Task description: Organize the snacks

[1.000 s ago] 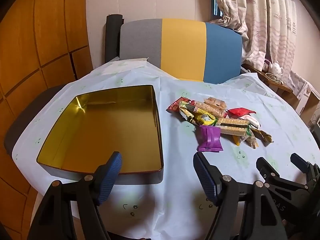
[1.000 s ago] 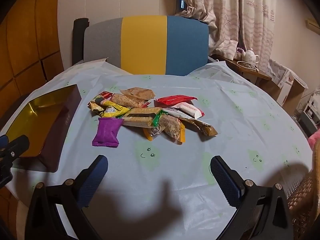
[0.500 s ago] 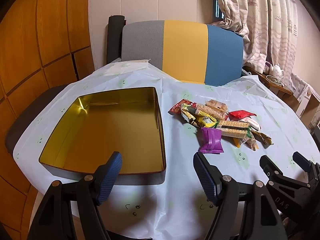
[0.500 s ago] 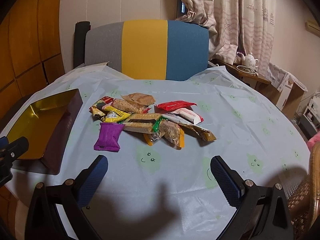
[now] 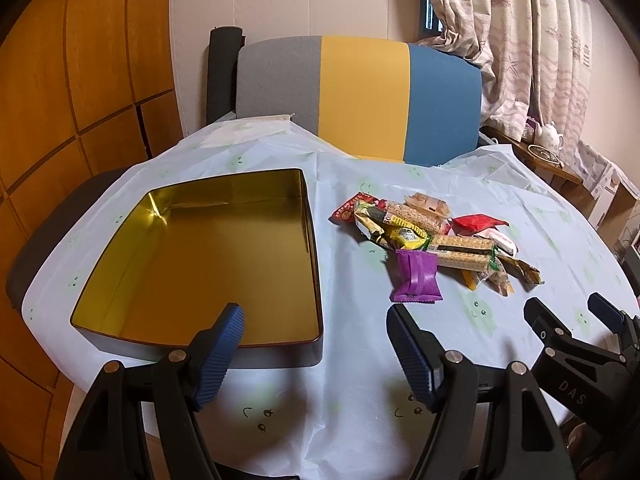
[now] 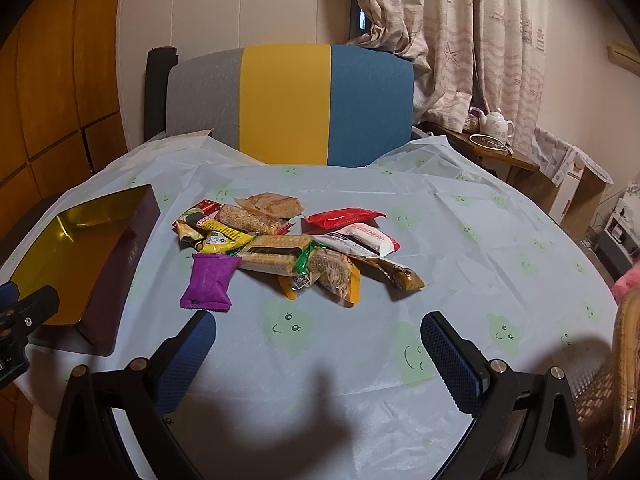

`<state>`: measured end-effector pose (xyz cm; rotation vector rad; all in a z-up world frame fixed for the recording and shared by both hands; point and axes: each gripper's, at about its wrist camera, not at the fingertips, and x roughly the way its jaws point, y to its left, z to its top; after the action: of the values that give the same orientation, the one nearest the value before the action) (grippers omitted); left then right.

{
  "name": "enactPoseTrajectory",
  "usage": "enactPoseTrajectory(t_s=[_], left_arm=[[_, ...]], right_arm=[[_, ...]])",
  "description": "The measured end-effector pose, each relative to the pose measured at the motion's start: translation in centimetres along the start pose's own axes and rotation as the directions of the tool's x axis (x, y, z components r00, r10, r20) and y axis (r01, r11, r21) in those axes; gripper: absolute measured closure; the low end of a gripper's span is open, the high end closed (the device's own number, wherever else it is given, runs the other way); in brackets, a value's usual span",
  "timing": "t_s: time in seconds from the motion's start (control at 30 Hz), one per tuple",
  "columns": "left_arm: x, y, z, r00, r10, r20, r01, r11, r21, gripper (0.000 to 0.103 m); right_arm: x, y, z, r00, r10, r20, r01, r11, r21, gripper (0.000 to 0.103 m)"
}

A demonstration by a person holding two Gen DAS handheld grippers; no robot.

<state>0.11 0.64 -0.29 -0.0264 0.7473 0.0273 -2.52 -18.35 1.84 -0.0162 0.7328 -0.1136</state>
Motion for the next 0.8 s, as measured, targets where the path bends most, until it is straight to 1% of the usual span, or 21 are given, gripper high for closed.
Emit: enactPoseTrajectory(t_s=[0.8], left_arm=[[-0.02,-0.33,0.11,1.000,-0.006,-0.001,0.006,1.000,0.013,0.028]], right_arm=[[0.45,-0.15,-0.40,1.000,0.001,-0.007,-0.001,1.000,0.002,0.000]])
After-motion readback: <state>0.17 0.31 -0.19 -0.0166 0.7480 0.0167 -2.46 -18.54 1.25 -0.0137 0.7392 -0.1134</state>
